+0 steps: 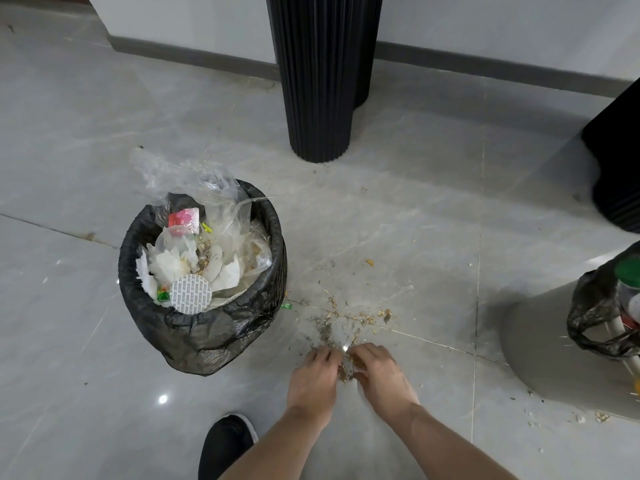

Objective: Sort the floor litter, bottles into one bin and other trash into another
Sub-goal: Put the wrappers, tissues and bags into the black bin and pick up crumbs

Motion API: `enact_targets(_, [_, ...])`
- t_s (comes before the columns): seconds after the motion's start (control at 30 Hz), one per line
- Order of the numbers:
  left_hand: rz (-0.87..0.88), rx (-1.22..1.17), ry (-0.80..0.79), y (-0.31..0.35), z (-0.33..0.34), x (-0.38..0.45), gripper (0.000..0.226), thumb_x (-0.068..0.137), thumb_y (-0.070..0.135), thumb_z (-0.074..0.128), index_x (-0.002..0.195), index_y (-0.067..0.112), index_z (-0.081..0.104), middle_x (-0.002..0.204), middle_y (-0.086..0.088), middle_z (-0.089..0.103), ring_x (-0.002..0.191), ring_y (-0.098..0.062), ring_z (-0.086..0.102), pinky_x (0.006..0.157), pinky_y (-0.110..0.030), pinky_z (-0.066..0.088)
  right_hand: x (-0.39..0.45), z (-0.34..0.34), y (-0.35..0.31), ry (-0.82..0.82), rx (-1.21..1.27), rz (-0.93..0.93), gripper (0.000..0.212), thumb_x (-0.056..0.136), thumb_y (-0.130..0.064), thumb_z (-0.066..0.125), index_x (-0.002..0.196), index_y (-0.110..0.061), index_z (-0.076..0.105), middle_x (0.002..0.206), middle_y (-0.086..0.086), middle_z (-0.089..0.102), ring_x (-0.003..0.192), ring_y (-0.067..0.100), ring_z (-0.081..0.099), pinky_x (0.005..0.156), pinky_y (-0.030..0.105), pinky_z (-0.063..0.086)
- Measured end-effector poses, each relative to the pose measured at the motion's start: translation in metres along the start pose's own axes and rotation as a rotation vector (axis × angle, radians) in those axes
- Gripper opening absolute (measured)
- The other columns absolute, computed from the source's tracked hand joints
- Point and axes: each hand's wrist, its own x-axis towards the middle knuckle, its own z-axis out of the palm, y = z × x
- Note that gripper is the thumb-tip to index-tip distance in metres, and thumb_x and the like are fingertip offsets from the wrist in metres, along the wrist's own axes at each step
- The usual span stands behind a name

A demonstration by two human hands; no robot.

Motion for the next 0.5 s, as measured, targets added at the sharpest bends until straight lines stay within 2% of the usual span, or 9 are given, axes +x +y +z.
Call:
enact_targets(0.1, [0.001, 0.025, -0.037, 0.002, -0.001, 0.001, 0.052, 0.089, 0.005, 0.07, 0.132, 0.027, 0.05, 0.129, 0.005, 0.054, 0.119, -0.018, 0.053, 0.084, -0.032, 0.054, 0.003, 0.0, -0.002, -0.003, -0.011, -0.002, 0.044, 0.089, -0.004, 0.068, 0.124, -0.029, 0.062, 0.119, -0.014, 0.061, 0.114, 0.01, 0.051, 0.097, 0.021, 0.044])
enact_targets(0.2, [-0.004, 0.078, -0.058, 0.005, 0.0, 0.003, 0.058, 0.087, -0.002, 0.065, 0.137, 0.02, 0.045, 0.135, -0.001, 0.05, 0.124, -0.023, 0.05, 0.09, -0.034, 0.052, 0.007, 0.003, -0.005, -0.002, -0.001, 0.01, 0.035, 0.09, 0.0, 0.062, 0.111, -0.028, 0.066, 0.106, -0.011, 0.064, 0.104, 0.012, 0.055, 0.089, 0.022, 0.047])
enact_targets(0.33, [-0.012, 0.112, -0.049, 0.008, -0.001, 0.002, 0.056, 0.091, -0.005, 0.057, 0.14, 0.017, 0.042, 0.14, -0.005, 0.047, 0.127, -0.024, 0.048, 0.096, -0.035, 0.05, 0.007, 0.004, -0.008, -0.036, -0.017, 0.032, 0.042, 0.086, 0.01, 0.053, 0.105, -0.025, 0.066, 0.103, -0.008, 0.064, 0.1, 0.013, 0.056, 0.086, 0.022, 0.047])
enact_targets(0.43, [-0.02, 0.129, -0.048, 0.01, -0.012, -0.008, 0.053, 0.09, -0.007, 0.058, 0.136, 0.015, 0.045, 0.137, -0.004, 0.049, 0.125, -0.023, 0.048, 0.093, -0.034, 0.049, 0.002, 0.001, -0.012, -0.047, 0.009, 0.109, 0.037, 0.085, 0.007, 0.053, 0.101, -0.022, 0.068, 0.1, -0.006, 0.065, 0.093, 0.014, 0.06, 0.081, 0.024, 0.049])
enact_targets(0.5, [-0.024, 0.105, -0.024, 0.012, -0.021, -0.019, 0.051, 0.089, -0.007, 0.059, 0.131, 0.018, 0.047, 0.132, 0.0, 0.051, 0.122, -0.021, 0.049, 0.088, -0.034, 0.051, -0.004, -0.002, -0.014, -0.035, 0.059, 0.211, 0.029, 0.083, 0.002, 0.057, 0.092, -0.024, 0.068, 0.09, -0.009, 0.066, 0.082, 0.01, 0.063, 0.075, 0.025, 0.053])
